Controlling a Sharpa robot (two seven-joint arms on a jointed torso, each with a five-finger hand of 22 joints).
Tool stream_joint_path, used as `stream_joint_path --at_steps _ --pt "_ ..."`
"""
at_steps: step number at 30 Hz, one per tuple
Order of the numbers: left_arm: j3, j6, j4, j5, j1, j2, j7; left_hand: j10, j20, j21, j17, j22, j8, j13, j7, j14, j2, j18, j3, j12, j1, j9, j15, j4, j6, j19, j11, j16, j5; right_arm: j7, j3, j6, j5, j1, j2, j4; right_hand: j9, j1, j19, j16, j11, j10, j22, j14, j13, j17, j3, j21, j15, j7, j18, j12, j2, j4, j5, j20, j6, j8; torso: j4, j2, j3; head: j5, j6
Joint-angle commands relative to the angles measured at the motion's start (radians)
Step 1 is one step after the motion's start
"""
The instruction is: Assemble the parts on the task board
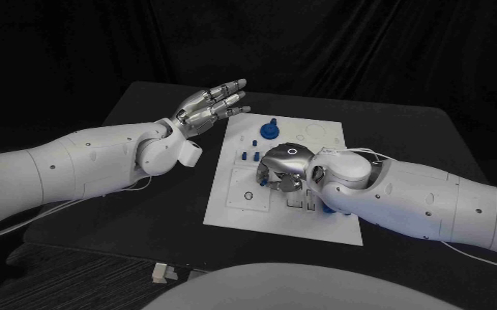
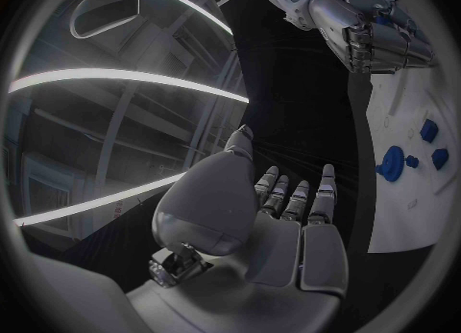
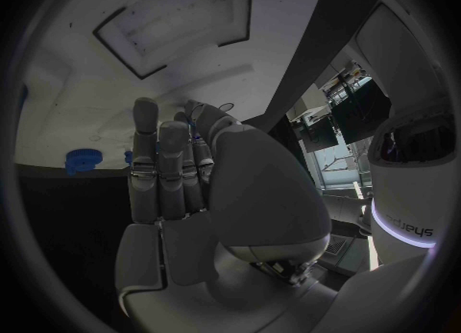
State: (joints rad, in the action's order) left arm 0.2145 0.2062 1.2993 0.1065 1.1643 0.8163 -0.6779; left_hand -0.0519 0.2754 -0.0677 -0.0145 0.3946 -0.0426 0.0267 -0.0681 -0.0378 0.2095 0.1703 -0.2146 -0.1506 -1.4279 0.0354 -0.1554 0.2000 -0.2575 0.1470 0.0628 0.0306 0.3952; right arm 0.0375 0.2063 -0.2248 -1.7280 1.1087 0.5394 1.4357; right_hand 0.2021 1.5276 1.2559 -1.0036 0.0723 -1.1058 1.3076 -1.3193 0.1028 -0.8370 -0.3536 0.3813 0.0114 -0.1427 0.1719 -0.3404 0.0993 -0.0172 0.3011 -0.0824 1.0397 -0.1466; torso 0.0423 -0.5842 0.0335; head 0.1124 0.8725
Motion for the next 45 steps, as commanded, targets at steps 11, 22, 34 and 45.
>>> stream_joint_path --at_steps 11,22,34,45 --pt "-0.001 0.019 -0.003 -0.008 -0.003 -0.006 -0.027 0.001 0.003 0.002 0.000 0.003 -0.004 0.001 -0.001 -0.003 0.010 0.010 0.000 -0.002 0.001 0.001 -0.001 -0.002 -0.003 0.001 -0.009 0.006 0.006 -0.018 0.001 0.004 -0.012 -0.006 -0.004 0.002 -0.026 -0.035 -0.029 0.013 0.010 0.047 0.026 0.017 0.005 0.012 -0.012 -0.011 -0.011 -0.007 0.004 0.010 0.016 0.007 -0.017 -0.009 -0.094 0.064 -0.0016 0.000 0.0009 0.002 0.000" --pt "-0.001 0.022 -0.006 -0.007 -0.004 -0.008 -0.024 0.001 0.003 0.002 0.000 0.002 -0.004 0.001 -0.001 -0.003 0.012 0.010 0.001 -0.002 0.000 0.001 -0.001 -0.002 -0.003 0.001 -0.009 0.006 0.006 -0.054 0.001 -0.009 -0.012 -0.007 0.000 0.003 -0.065 -0.077 -0.062 0.039 0.045 0.243 0.020 0.068 0.010 0.045 0.015 -0.028 -0.024 0.057 0.008 0.037 0.040 0.019 -0.066 -0.027 -0.236 0.082 -0.0001 0.001 0.0008 0.003 0.000" --pt "-0.001 0.023 -0.007 -0.007 -0.007 -0.004 -0.022 0.002 0.003 0.002 0.000 0.002 -0.004 0.001 -0.001 -0.003 0.014 0.011 0.002 -0.001 -0.001 0.001 -0.002 -0.003 -0.003 0.002 -0.009 0.007 0.008 -0.073 0.001 -0.055 -0.012 -0.007 0.029 0.012 -0.105 -0.051 -0.100 0.066 0.061 0.465 0.023 0.163 0.036 0.097 0.079 -0.056 -0.035 0.082 0.006 -0.021 0.021 0.009 -0.064 -0.041 -0.356 0.077 0.0004 0.000 0.0006 0.003 0.000" --pt "-0.001 0.024 -0.007 -0.008 -0.009 -0.003 -0.021 0.003 0.003 0.001 0.000 0.002 -0.005 0.001 -0.001 -0.003 0.015 0.011 0.003 -0.001 -0.003 0.001 -0.002 -0.005 -0.004 0.003 -0.009 0.007 0.010 -0.057 0.001 -0.068 -0.012 -0.006 0.054 0.045 -0.105 -0.075 -0.105 0.055 0.064 0.513 0.019 0.180 0.052 0.111 0.119 -0.070 -0.041 0.059 0.007 -0.098 0.013 0.043 -0.104 -0.049 -0.307 0.061 -0.0007 0.001 -0.0001 -0.004 0.000"
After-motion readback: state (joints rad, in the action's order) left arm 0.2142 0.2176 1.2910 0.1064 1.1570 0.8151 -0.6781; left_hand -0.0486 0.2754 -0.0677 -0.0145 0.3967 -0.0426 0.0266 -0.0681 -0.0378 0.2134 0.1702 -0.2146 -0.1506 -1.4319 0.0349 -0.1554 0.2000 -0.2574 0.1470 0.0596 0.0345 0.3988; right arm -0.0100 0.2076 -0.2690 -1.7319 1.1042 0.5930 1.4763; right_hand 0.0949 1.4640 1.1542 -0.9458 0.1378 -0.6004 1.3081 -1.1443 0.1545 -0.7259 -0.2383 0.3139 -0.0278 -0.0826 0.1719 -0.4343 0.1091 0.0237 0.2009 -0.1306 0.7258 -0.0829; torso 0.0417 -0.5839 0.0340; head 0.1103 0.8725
